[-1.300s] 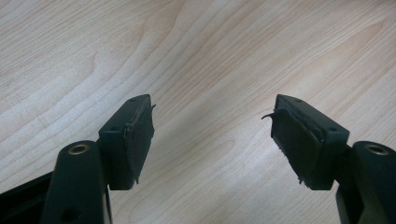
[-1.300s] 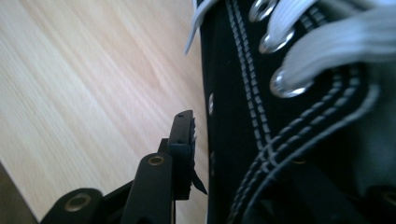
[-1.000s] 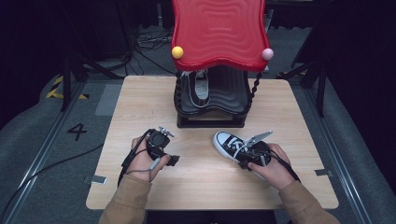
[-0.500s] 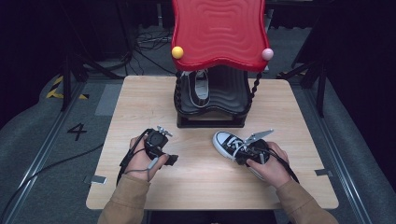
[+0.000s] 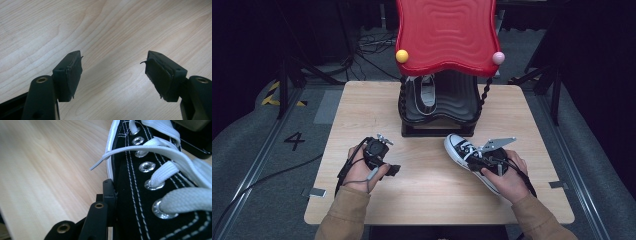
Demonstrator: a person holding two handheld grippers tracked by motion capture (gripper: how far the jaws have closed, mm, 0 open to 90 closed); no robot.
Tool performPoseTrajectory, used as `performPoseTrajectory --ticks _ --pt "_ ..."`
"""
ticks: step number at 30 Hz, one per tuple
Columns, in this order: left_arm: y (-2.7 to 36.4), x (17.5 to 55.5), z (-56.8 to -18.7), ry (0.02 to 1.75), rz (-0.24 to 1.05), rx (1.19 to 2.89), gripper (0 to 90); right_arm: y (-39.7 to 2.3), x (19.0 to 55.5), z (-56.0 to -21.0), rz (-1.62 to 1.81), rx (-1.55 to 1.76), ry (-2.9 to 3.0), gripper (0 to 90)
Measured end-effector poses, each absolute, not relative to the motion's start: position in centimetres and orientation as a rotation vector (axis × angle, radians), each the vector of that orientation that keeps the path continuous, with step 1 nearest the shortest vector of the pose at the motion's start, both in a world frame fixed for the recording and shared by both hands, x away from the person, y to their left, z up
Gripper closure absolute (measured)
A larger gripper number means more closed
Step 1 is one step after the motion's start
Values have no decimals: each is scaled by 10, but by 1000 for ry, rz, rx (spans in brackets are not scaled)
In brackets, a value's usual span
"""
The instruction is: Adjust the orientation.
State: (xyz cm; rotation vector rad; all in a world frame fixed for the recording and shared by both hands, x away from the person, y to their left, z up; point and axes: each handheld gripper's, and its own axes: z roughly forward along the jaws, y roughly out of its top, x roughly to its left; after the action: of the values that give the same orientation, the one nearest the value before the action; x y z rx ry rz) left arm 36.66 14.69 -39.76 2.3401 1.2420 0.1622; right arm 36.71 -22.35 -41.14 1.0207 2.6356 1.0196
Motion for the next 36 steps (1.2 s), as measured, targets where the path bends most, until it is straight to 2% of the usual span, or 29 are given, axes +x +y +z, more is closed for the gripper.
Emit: performPoseTrajectory --ticks 6,16,24,36 --pt "158 368 -397 1275 165 2316 296 -221 363 -386 1099 999 2609 856" --pt "167 366 -396 1292 166 2289 295 -213 380 -354 1128 1010 2536 854" --pt "171 363 -396 1286 166 2292 294 -198 414 -332 1120 1062 2404 853" --pt "182 352 -396 1301 169 2272 287 -178 461 -324 1074 1169 2253 852"
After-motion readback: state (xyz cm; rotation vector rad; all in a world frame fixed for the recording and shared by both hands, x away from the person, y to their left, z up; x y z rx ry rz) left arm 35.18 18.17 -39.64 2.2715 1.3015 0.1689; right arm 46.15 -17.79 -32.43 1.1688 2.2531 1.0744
